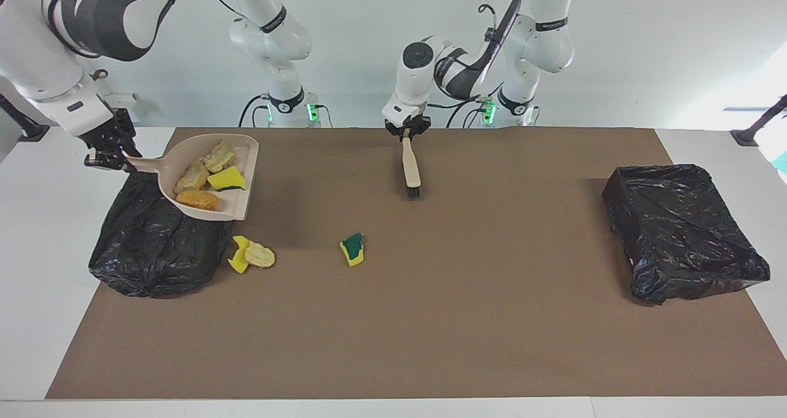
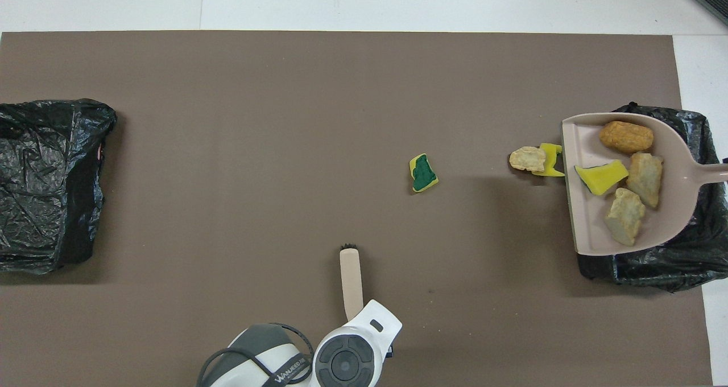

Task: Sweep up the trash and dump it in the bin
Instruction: 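Tilt the dustpan over the black bag with the right gripper, then lift the emptied dustpan up from the bag with the right gripper, then lower the dustpan onto the table center while the left gripper approaches, then grasp the dustpan handle with the left gripper while the right gripper withdraws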

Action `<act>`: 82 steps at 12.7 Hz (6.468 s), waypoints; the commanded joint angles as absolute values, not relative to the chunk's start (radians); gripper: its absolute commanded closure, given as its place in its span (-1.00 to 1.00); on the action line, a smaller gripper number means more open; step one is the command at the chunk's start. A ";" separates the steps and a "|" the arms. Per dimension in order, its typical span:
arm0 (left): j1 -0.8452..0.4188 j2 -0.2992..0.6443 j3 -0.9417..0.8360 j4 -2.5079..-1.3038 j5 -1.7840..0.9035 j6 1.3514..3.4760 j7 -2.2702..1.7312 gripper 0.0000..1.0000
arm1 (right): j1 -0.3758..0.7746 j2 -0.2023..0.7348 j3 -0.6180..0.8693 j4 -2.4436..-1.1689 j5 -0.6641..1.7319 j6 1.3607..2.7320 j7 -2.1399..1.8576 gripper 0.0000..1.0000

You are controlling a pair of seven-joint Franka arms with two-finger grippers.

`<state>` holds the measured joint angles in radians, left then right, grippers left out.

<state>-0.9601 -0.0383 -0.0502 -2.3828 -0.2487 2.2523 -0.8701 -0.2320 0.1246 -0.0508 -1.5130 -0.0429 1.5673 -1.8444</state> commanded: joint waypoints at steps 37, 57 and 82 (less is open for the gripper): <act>-0.861 -0.069 -0.048 -2.292 -0.348 2.011 -0.781 -1.00 | 0.021 0.052 -0.103 -1.723 -0.880 1.708 -1.381 1.00; -0.815 -0.107 -0.041 -2.237 -0.284 1.925 -0.784 -1.00 | 0.072 0.067 -0.095 -1.577 -0.338 1.638 -0.926 1.00; -0.242 -0.127 -0.041 -2.074 -0.043 1.928 -0.153 -1.00 | 0.644 0.428 -0.075 -1.618 0.311 2.094 0.499 -0.98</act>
